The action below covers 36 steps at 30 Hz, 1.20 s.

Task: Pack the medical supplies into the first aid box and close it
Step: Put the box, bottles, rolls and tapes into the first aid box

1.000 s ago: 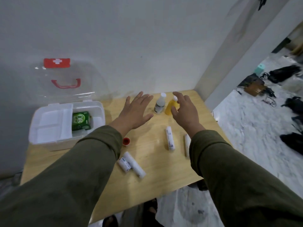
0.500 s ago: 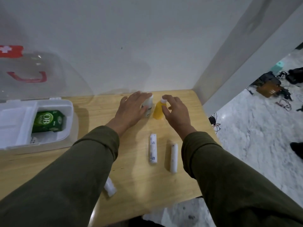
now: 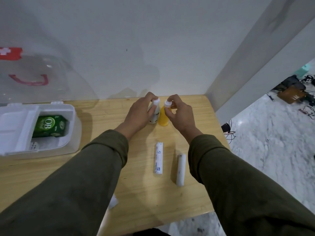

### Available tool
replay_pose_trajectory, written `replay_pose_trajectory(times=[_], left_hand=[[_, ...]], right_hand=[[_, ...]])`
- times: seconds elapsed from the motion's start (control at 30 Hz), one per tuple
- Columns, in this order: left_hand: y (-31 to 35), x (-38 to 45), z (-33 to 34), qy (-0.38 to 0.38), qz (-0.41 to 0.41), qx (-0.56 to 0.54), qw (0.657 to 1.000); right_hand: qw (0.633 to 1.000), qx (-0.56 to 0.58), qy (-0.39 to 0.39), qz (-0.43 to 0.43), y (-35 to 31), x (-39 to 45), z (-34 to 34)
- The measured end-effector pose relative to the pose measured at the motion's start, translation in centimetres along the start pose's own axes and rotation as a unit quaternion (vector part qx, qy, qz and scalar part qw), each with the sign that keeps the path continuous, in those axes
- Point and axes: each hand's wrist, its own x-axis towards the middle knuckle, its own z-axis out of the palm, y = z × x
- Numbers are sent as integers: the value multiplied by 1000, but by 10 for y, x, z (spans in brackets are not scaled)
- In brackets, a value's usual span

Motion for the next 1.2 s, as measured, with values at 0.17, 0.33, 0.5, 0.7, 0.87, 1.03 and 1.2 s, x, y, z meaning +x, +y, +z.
replay_pose_trajectory(times=[0.17, 0.33, 0.5, 0.7, 0.87, 1.03, 1.2], left_hand=[[-6, -12, -10, 15, -5, -17, 1000], [-16, -25, -49, 21, -6, -42, 999], [-28, -39, -110, 36, 17, -49, 998], [-53, -63, -181, 42, 37, -25, 998], [-78, -78, -221, 47, 34, -19, 998], [-93, -86, -238, 54, 31, -12, 998], [-109, -87, -241, 54, 27, -20, 998]], right_hand=[[1000, -6, 12, 4, -15, -7, 5], [999, -5, 41, 5, -55, -17, 11], [998, -7, 69, 11, -110, -25, 23], [994, 22, 104, 4, -179, -36, 47], [995, 24, 96, -9, -223, -38, 68], [993, 66, 102, 9, -247, -41, 87], [993, 82, 78, 15, -257, -44, 102]])
